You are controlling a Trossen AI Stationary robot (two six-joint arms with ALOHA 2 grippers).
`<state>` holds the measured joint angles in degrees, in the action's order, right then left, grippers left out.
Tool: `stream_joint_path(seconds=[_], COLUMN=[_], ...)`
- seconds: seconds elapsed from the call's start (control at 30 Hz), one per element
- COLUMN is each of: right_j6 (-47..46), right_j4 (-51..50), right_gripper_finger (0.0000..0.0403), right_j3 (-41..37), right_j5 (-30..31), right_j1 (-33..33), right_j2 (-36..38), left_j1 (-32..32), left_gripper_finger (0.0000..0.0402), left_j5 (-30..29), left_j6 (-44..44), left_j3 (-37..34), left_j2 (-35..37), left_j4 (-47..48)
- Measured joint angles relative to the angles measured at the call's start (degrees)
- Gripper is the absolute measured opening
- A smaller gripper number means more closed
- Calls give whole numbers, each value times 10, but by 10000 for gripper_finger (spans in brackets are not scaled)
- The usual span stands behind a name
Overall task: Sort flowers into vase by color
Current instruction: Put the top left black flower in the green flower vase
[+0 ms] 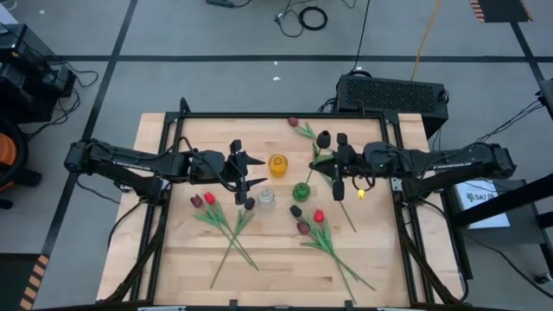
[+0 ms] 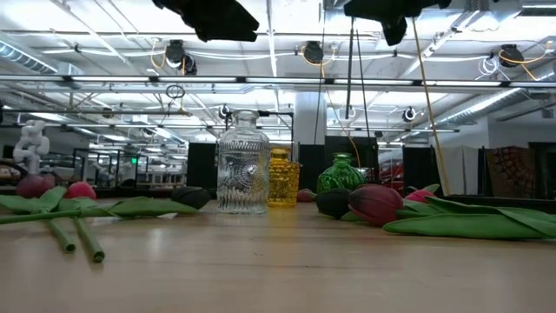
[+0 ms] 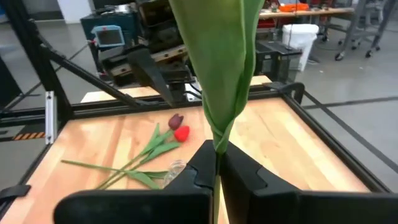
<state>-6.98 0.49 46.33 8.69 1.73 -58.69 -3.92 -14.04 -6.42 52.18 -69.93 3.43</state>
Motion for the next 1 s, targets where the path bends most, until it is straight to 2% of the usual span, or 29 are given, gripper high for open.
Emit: stream_joint_path(seconds=[0.37,1.0], right_j6=[-18,-78], right_j4=[15,14], right_gripper_finger=[6,6], right_j3=[0,-8], right_j5=[0,20], right_j1=[-18,-29], right_j2=[-48,-51], left_j1=[0,0], left_gripper_finger=[233,233], left_j5=[0,0], left_j6=[0,0], left_j3=[0,0], left_j2=[0,0], left_j4=[1,10])
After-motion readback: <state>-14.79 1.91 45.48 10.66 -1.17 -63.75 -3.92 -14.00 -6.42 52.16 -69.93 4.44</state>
